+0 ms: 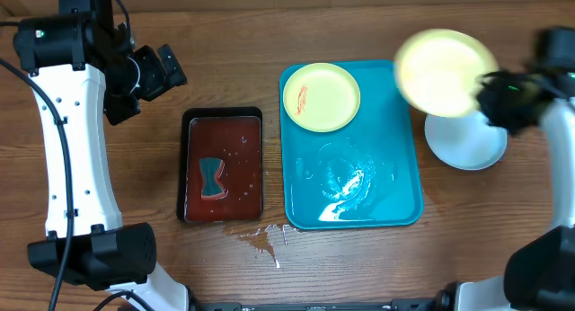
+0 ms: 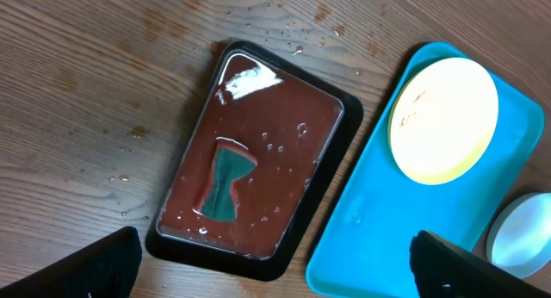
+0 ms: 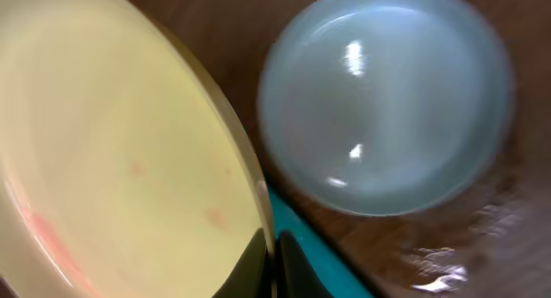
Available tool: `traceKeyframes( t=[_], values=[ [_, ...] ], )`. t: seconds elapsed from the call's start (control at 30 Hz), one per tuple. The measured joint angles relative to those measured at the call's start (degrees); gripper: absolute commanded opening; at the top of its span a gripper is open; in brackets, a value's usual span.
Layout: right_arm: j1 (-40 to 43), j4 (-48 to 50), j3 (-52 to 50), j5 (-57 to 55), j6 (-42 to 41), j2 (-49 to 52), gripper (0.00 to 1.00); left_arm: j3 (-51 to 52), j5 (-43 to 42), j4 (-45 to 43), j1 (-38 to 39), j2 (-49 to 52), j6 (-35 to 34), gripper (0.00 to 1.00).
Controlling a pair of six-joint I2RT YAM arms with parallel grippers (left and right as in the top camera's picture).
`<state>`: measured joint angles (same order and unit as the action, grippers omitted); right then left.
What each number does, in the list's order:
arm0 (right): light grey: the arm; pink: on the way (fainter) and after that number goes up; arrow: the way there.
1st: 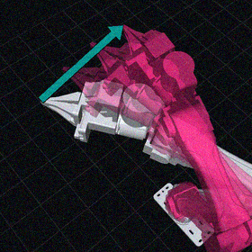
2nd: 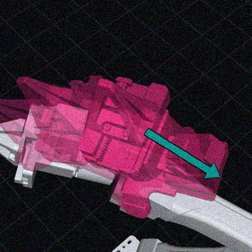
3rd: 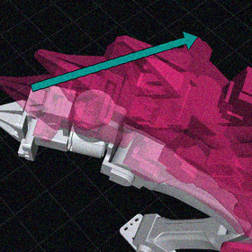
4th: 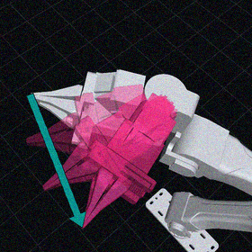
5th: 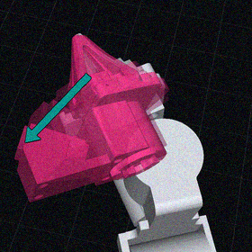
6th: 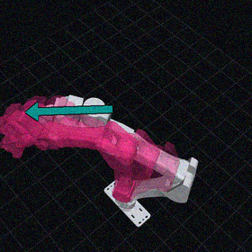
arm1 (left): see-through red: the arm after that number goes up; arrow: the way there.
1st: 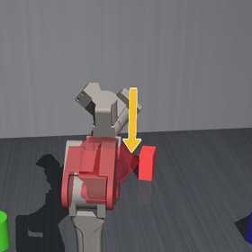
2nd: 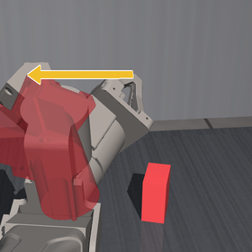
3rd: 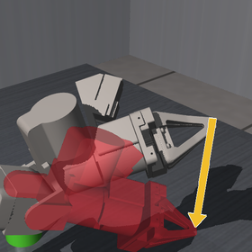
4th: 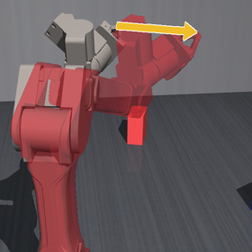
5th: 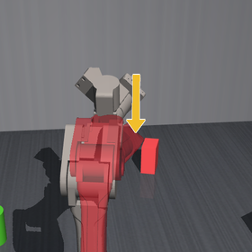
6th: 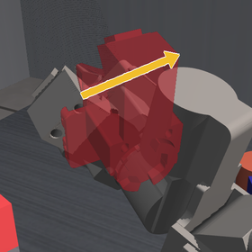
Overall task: Clean dirty plates on tray and stack at the side
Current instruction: 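Carry the yellow plate right and set it on the light blue plate, then pinch the rim of the remaining yellow plate with the right gripper and pull it down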
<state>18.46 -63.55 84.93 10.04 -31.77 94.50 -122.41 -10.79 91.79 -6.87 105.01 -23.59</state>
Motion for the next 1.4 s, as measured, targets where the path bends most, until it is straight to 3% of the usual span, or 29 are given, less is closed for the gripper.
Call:
traceKeyframes(
  t=[0.27, 0.3, 0.37, 0.63, 0.87, 1.0, 1.27, 1.4],
  values=[
    [10.0, 8.7, -16.5, -1.5, 0.3, 1.8, 0.04, 0.0, 0.2, 0.0, 0.0, 0.0, 0.0, 1.0],
    [10.0, 10.4, -18.2, -1.5, 0.3, 2.0, 0.07, 0.0, 0.2, 0.0, 0.0, 0.0, 0.0, 1.0],
    [9.9, 12.7, -19.7, -1.5, 0.4, 2.2, 0.25, 0.0, 0.2, 0.0, 0.0, 0.0, 0.0, 1.0],
    [7.5, 14.4, -19.2, -0.6, 2.2, 1.7, 0.29, 0.0, 0.2, 0.0, 0.0, 0.0, 0.0, 1.0],
    [-4.1, 16.3, -16.6, 5.6, 10.8, -5.8, 0.3, 0.0, 0.2, 0.0, 0.0, 0.0, 0.0, 1.0],
    [-14.6, 20.7, -15.9, 6.2, 14.9, -7.2, 0.4, 0.0, 0.2, 0.0, 0.0, 0.0, 0.0, 1.0],
    [-30.0, 38.0, -16.1, -5.2, 18.1, 0.7, 0.59, 0.0, 0.2, 0.0, 0.0, 0.0, 0.0, 1.0],
    [-32.7, 44.3, -16.1, -7.8, 18.3, 7.6, 0.61, 0.0, 0.2, 0.0, 0.0, 0.0, 0.0, 1.0]
  ],
)
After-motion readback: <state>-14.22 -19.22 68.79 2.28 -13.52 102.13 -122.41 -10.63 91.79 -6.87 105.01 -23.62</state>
